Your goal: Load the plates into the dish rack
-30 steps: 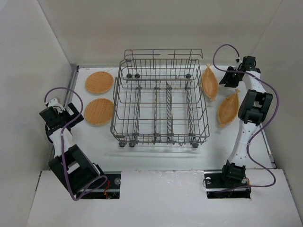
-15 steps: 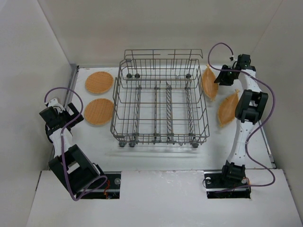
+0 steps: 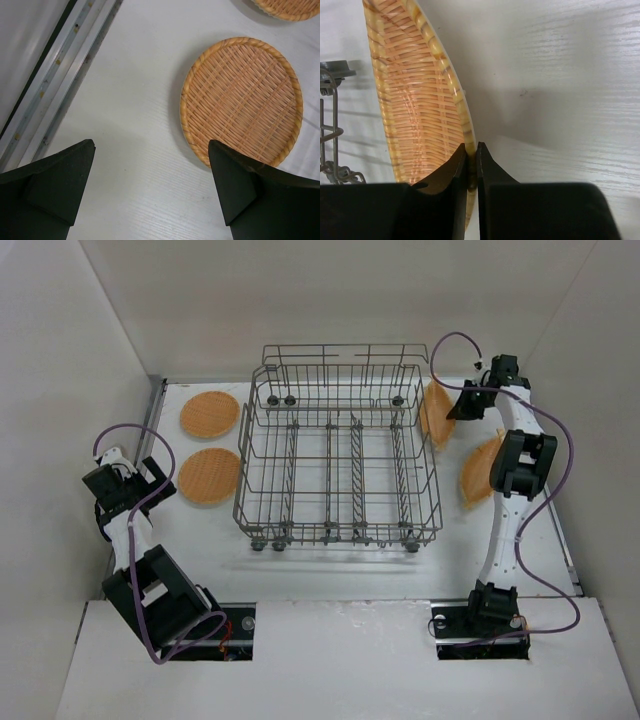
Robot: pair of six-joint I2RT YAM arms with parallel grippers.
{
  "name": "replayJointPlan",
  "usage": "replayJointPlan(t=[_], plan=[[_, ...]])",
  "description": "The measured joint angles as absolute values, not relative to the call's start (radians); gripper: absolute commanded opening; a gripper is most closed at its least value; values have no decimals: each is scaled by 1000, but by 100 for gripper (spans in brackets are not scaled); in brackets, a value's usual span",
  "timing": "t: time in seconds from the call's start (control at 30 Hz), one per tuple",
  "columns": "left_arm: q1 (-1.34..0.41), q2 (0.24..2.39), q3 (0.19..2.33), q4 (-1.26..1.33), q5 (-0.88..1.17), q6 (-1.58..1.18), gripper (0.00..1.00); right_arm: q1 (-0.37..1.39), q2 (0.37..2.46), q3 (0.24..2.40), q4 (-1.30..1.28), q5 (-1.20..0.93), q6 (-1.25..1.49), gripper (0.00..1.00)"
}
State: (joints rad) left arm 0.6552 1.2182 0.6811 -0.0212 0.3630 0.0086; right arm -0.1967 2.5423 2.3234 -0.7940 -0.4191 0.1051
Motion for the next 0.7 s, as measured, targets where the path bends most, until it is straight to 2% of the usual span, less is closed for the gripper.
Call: replayJointPlan(t=[0.17,0.33,0.7], plan=[[655,1223,682,-22,363,11,100,-195,2536,2315,-791,-414,105,0],[655,1223,683,-22,363,11,100,-197,2458,2217,-779,-384,102,0],[651,1223,683,-23,363,11,100,-252,2026,1818,-684,-344,109,0]])
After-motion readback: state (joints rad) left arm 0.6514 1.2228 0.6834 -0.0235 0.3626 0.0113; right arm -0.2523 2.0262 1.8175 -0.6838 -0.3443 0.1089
